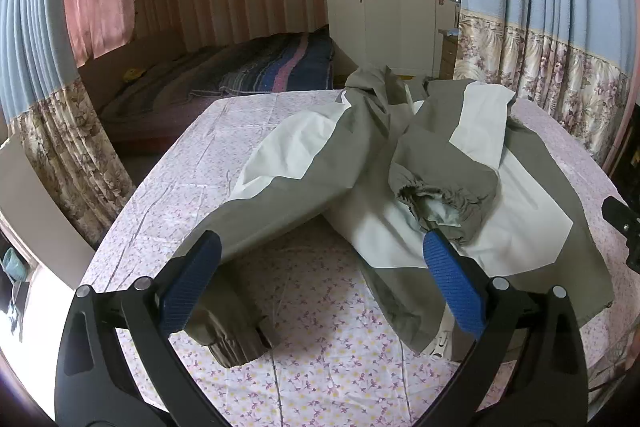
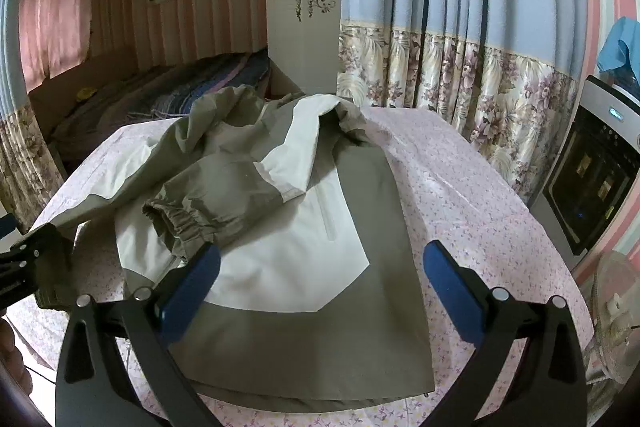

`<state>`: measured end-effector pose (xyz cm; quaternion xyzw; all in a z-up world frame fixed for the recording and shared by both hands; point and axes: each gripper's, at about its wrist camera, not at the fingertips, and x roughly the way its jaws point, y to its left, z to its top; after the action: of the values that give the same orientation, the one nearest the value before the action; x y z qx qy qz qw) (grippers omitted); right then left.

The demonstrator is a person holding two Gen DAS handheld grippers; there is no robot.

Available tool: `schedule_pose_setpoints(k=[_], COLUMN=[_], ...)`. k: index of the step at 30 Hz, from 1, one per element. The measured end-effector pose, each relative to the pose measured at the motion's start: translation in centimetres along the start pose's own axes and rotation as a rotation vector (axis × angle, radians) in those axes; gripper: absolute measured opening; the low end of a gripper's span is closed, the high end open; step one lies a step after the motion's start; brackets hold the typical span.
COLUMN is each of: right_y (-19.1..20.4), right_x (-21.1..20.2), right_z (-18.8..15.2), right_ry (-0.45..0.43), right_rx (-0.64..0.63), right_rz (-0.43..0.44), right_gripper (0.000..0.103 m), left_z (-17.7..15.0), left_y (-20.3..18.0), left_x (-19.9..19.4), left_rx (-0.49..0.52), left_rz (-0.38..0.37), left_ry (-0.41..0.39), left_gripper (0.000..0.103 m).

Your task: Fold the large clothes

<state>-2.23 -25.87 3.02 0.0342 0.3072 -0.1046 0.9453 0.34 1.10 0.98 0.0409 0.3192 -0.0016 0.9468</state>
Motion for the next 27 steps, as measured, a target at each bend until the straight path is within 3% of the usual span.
schedule_pose_setpoints(k=[27], right_y=[-0.80], right_x=[-0.19], right_z=[0.43], right_ry=[-0.035], right_rx=[0.018], right_rz=[0.001], right_gripper=[0.101], left_z=[0.29], left_y=[0.31], left_x=[-0.21], left_rx=[-0.002], left_rz=[0.006], left_ry=[-0.012], left_gripper=[0.100])
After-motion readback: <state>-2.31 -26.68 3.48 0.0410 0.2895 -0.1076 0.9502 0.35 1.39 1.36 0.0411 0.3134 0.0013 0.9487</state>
